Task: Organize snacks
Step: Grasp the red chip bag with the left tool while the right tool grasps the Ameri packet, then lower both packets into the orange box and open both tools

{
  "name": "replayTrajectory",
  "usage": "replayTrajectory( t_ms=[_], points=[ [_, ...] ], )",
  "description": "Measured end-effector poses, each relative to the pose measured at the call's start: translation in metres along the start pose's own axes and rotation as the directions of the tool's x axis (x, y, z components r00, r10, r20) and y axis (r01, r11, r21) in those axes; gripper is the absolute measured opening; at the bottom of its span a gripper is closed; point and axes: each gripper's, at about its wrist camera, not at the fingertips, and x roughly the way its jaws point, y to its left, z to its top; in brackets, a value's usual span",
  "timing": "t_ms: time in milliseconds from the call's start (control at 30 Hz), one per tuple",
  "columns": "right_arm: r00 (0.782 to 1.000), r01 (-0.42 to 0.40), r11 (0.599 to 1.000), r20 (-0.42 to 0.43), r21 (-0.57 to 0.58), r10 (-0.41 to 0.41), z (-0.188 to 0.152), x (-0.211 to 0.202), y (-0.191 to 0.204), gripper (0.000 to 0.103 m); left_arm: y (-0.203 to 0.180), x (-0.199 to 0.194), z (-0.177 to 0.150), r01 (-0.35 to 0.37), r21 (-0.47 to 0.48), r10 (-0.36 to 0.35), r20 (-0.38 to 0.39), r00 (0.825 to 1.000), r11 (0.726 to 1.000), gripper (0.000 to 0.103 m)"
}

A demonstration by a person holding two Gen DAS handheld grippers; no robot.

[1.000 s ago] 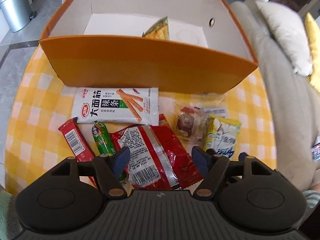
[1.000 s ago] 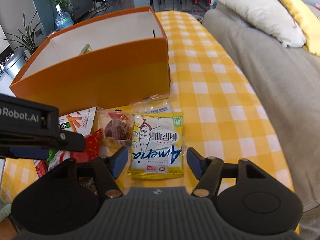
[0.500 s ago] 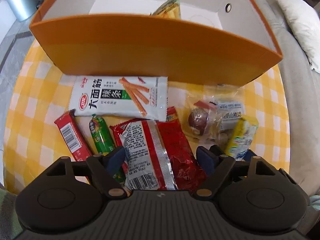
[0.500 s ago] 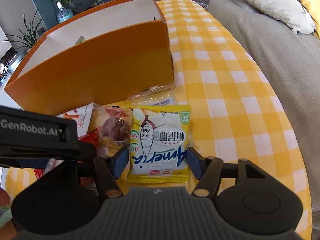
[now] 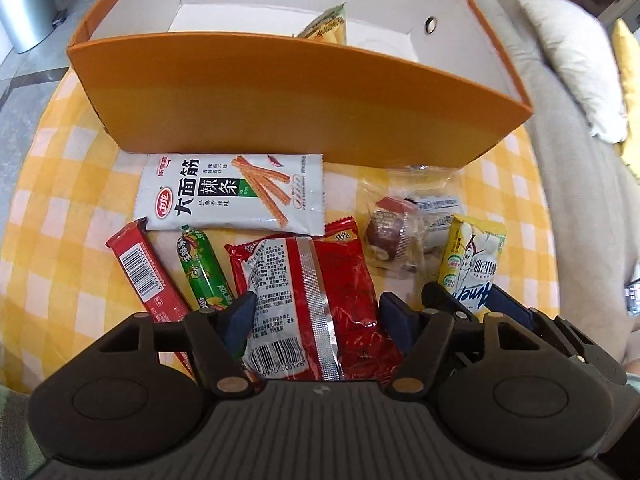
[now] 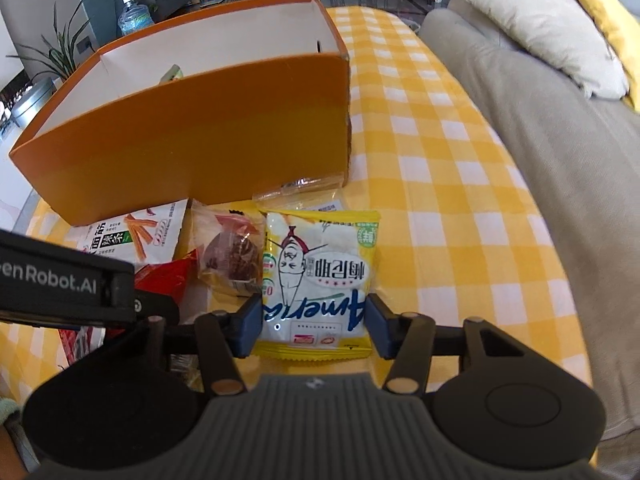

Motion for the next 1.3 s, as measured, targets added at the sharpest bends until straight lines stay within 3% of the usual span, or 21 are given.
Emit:
replayTrajectory(
  t_ms=[367, 700, 867, 1300],
  points=[
    [1.000, -0.017, 1.000, -0.007, 0.002, 0.017, -0.012, -0.039, 0.002, 0.052, 0.013, -0.038, -0.023, 0.057, 0.083, -0.065, 0.094, 0.993, 0.995, 0.076],
    [0.997, -0.065, 0.998, 0.038, -0.024, 0.066, -0.014, -0.079, 0.023, 0.052, 0.023, -0.094, -0.025, 0.078, 0.108, -0.102, 0.243, 0.965, 0.991, 0.076],
    [0.992, -0.085, 0.995, 0.084, -0.057, 0.090, -0.002, -0.098, 0.038, 0.052, 0.030, -0.119, -0.015, 0.095, 0.096, -0.121, 0.315, 0.942, 0.991, 0.076],
    [0.975, -0.124, 0.980, 0.163, -0.154, 0.149, 0.058, -0.136, 0.063, 0.052, 0.032, -0.163, 0.030, 0.041, 0.183, -0.115, 0.417, 0.901, 0.982, 0.076]
  ],
)
